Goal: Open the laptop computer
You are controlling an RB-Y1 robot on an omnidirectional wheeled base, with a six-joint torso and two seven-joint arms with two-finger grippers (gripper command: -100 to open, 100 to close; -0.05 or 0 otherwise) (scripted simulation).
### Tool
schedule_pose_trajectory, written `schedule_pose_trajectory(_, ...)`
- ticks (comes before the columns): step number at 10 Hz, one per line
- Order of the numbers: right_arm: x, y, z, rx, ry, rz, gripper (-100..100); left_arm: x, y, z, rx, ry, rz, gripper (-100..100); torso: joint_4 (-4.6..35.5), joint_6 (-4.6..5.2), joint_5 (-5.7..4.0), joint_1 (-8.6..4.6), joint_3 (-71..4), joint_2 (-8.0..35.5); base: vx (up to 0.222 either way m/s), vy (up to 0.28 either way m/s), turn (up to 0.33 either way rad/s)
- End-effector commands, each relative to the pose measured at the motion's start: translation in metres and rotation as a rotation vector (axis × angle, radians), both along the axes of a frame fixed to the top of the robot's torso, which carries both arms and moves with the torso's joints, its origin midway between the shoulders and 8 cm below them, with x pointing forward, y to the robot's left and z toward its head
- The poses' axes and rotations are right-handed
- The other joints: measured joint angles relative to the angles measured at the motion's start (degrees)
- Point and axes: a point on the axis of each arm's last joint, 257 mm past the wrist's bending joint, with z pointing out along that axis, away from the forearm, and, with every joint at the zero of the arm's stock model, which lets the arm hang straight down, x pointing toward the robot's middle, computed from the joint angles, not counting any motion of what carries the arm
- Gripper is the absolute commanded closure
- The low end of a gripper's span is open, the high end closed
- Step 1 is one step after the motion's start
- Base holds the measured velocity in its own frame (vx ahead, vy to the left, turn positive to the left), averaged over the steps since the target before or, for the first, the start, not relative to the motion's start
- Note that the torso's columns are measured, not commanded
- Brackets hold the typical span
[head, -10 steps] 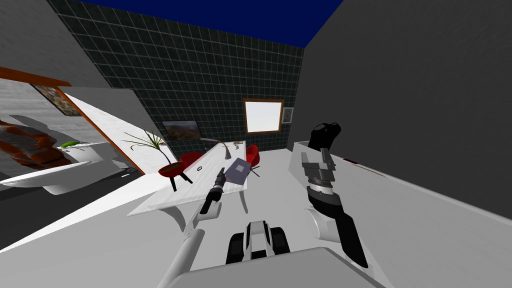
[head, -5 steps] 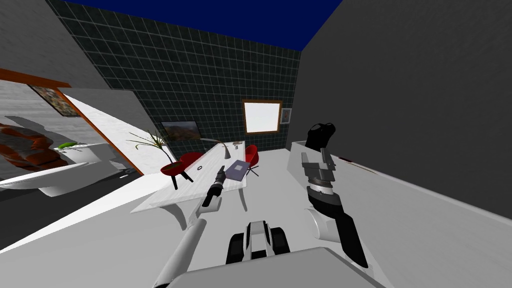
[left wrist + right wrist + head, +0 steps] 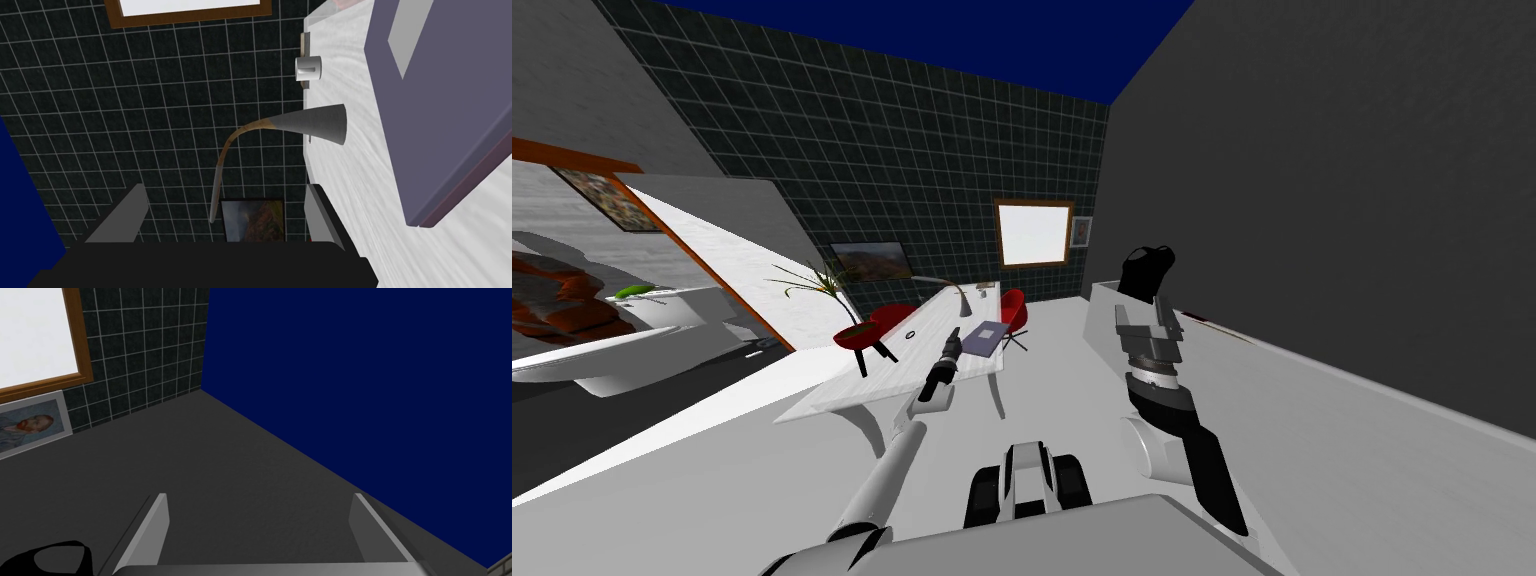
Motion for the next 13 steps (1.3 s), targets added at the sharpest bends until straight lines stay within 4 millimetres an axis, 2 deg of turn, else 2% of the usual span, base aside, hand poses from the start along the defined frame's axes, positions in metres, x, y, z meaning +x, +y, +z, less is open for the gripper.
schedule_pose_trajectory(1, 0.0, 0.0, 0.0, 0.0, 0.0, 0.0, 0, 0.018, 0.015, 0.011, 0.001, -0.006, 0.014, -100, 0.03, -0.02, -0.01, -0.02, 0.07, 0.08, -0.111, -0.006, -0.052)
schedule_pose_trajectory(3, 0.0, 0.0, 0.0, 0.0, 0.0, 0.0, 0, 0.023, 0.013, 0.004, -0.004, 0.013, 0.014, -100, 0.04, -0.02, 0.0, -0.02, 0.08, 0.08, -0.066, -0.019, -0.012)
schedule_pose_trajectory(4, 0.0, 0.0, 0.0, 0.0, 0.0, 0.0, 0, 0.034, 0.024, 0.02, -0.002, -0.009, 0.024, -100, -0.04, -0.03, 0.0, -0.01, -0.06, -0.15, -0.063, -0.022, -0.052)
schedule_pose_trajectory(5, 0.0, 0.0, 0.0, 0.0, 0.0, 0.0, 0, 0.039, 0.022, 0.02, -0.005, -0.005, 0.022, -100, -0.03, -0.01, 0.0, 0.0, -0.05, -0.09, -0.067, -0.027, -0.031)
schedule_pose_trajectory(6, 0.0, 0.0, 0.0, 0.0, 0.0, 0.0, 0, 0.038, 0.023, 0.012, -0.006, 0.011, 0.025, -100, -0.01, -0.02, 0.0, -0.01, -0.01, -0.04, -0.03, -0.014, 0.002)
schedule_pose_trajectory(7, 0.0, 0.0, 0.0, 0.0, 0.0, 0.0, 0, 0.047, 0.034, 0.033, -0.005, -0.02, 0.034, -100, -0.02, -0.03, 0.02, 0.06, -0.03, -0.09, -0.065, -0.034, -0.041)
schedule_pose_trajectory(9, 0.0, 0.0, 0.0, 0.0, 0.0, 0.0, 0, 0.052, 0.033, 0.022, -0.012, 0.009, 0.037, -100, 0.02, -0.02, 0.0, 0.02, 0.06, 0.07, -0.056, -0.01, -0.02)
schedule_pose_trajectory(10, 0.0, 0.0, 0.0, 0.0, 0.0, 0.0, 0, 0.06, 0.044, 0.042, -0.013, -0.022, 0.047, -100, -0.01, -0.03, 0.03, 0.1, 0.0, -0.05, -0.066, -0.007, -0.046)
schedule_pose_trajectory(11, 0.0, 0.0, 0.0, 0.0, 0.0, 0.0, 0, 0.067, 0.04, 0.05, -0.016, -0.029, 0.042, -100, 0.01, -0.01, 0.01, 0.04, 0.01, 0.02, -0.072, -0.008, -0.031)
schedule_pose_trajectory(12, 0.0, 0.0, 0.0, 0.0, 0.0, 0.0, 0, 0.064, 0.043, 0.033, -0.02, 0.005, 0.049, -100, 0.01, -0.01, 0.0, 0.0, 0.03, 0.02, -0.036, -0.008, -0.003)
schedule_pose_trajectory(13, 0.0, 0.0, 0.0, 0.0, 0.0, 0.0, 0, 0.074, 0.052, 0.057, -0.024, -0.03, 0.057, -100, -0.02, -0.03, 0.01, 0.0, -0.02, -0.08, -0.072, -0.025, -0.047)
